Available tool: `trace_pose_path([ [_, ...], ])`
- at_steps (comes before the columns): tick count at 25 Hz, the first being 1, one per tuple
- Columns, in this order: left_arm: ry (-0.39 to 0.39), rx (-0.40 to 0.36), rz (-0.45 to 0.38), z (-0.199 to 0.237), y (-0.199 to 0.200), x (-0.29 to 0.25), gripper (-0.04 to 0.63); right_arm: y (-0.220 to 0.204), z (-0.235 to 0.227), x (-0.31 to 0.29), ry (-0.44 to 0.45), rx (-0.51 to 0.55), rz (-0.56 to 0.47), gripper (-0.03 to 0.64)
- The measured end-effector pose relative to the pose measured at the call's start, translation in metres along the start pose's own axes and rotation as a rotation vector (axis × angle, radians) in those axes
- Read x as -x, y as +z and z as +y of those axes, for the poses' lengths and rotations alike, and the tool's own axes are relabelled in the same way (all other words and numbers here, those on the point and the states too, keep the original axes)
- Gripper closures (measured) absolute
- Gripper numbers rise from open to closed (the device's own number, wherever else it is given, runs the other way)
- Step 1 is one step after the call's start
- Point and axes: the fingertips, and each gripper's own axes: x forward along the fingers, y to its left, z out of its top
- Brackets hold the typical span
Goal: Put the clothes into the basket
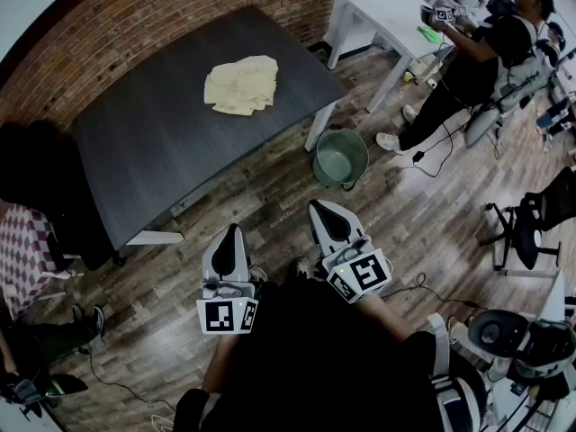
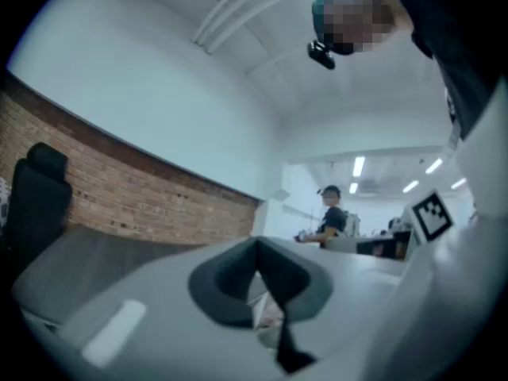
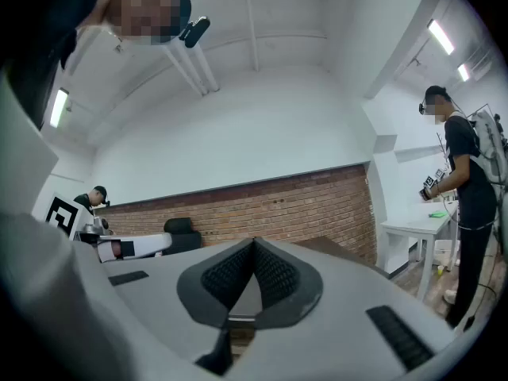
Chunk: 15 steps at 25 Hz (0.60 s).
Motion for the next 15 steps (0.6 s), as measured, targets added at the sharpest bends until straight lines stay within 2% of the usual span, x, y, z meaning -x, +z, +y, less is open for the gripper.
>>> trace_pose_path([
  [15, 0.000, -0.002, 0.007, -0.021, -0.004, -0.010, 0.591, 0.005, -0.016, 0.011, 0.022, -0.020, -0.020, 0.612],
])
